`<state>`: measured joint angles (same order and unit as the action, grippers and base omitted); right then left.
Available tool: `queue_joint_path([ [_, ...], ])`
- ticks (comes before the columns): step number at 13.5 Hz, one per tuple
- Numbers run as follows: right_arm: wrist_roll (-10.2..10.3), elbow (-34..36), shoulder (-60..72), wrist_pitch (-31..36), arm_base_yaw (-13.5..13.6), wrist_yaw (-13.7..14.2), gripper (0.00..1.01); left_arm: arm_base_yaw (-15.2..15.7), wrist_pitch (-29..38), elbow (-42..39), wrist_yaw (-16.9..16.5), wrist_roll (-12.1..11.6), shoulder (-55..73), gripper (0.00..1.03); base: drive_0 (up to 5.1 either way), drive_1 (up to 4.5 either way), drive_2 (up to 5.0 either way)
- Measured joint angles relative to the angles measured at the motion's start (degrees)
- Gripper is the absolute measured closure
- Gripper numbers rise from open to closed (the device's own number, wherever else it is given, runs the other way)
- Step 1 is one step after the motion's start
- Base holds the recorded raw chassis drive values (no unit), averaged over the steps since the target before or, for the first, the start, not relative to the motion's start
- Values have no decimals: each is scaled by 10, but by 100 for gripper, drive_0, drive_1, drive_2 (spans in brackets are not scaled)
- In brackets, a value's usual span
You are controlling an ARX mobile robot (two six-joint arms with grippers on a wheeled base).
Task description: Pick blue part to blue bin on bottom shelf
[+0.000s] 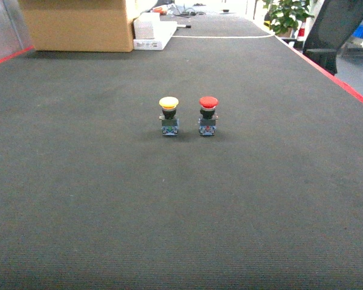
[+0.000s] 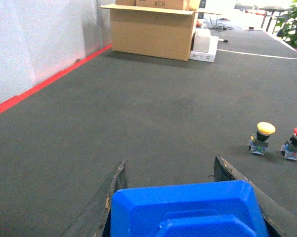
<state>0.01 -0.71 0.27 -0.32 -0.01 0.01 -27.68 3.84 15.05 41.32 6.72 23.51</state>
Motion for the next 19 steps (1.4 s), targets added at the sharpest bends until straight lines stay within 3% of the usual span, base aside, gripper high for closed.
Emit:
queue_joint_path([
  [6,0,0,0,0,0,0,3,0,0,0,0,4,0,59,0,0,0],
  [10,0,0,0,0,0,0,3,-1,0,0,0,4,1,59,6,-410,422],
  [19,0,0,0,0,0,0,3,-1,0,-1,0,4,0,59,-127,-127,-127],
])
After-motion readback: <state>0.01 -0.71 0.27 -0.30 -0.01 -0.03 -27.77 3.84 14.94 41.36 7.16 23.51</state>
